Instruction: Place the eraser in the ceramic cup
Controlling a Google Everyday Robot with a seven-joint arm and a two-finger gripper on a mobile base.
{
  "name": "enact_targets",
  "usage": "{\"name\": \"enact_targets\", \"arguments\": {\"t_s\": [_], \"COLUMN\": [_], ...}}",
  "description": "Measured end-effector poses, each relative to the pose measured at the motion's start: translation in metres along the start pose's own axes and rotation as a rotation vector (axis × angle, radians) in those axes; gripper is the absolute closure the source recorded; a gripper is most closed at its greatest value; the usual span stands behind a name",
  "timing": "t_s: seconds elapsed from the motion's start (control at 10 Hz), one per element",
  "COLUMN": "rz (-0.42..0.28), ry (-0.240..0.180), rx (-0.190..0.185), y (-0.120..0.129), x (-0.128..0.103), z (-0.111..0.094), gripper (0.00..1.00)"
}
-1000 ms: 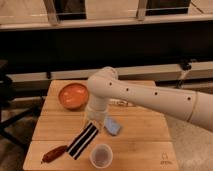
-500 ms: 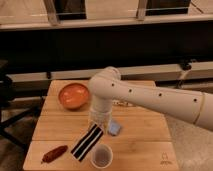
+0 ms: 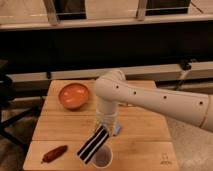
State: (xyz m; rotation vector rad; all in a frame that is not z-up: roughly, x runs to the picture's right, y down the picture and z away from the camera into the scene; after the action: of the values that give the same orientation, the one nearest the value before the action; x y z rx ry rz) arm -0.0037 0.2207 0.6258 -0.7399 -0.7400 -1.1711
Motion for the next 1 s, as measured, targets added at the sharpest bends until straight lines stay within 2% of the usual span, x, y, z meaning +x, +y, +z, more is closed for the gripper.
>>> {"name": "enact_targets", "arguments": {"t_s": [0.4,1.0], "rz": [0.002,0.037], "ry": [0.011,0.041], "rx": [-0.007,-0.031], "y": [0.003,0.027], "x": [-0.002,0.002], "z": [-0.011,-0.025], "gripper": [0.96,0.96]}}
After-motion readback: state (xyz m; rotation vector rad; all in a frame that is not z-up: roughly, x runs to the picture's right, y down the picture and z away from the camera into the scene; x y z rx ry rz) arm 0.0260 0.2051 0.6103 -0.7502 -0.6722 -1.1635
